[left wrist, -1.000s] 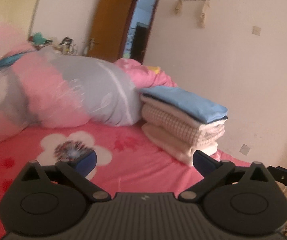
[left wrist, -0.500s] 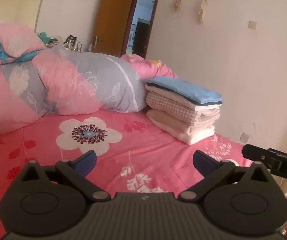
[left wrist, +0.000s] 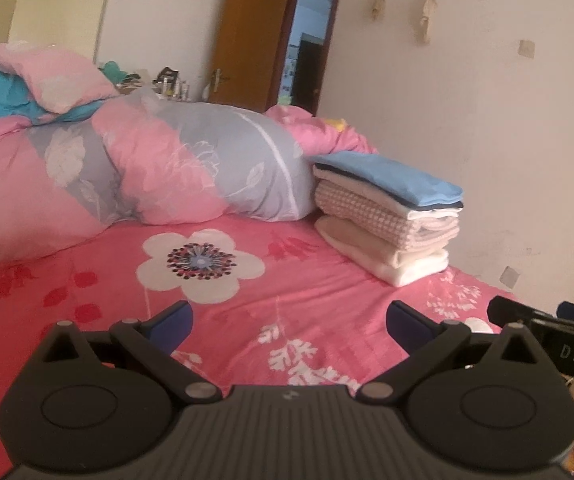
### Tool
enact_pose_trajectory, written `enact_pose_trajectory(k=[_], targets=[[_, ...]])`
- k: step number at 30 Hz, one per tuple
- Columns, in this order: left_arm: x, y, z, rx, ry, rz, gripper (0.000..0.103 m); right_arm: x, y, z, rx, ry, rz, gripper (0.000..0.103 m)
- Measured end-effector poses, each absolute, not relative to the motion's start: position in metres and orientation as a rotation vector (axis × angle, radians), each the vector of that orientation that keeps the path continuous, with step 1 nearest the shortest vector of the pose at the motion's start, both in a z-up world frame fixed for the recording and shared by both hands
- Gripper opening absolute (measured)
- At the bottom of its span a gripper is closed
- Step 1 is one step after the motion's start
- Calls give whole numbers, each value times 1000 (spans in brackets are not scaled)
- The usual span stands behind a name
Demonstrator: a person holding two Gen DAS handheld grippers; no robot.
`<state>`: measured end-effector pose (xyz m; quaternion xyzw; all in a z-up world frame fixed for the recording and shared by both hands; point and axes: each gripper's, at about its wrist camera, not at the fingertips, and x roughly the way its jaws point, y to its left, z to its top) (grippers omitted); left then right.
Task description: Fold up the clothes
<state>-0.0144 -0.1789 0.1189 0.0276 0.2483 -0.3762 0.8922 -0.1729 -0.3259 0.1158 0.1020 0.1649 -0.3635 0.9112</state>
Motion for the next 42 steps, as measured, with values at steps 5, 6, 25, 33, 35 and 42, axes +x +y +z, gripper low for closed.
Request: enact_pose_trajectory(k=[5,6,25,33,35,42], targets=[[-19,-183,121,79,520,-747,103,-174,-324,113,194,341,-754,102],[-20,-184,121,84,523,-751,103,-174,-324,113,196,341,-754,102],[-29,-188,125,137,475,-776,103,-173,-329,104,241,371,-769,102],[-32,-192,129,200,462,-794,103,-173,-331,103,246,376,-770,102],[-32,-192,129,206,470,-807,103,-172,-331,103,242,384,-771,102],[-29,-188,130,180,469,-819,103,-170,-330,100,234,397,-766,102]])
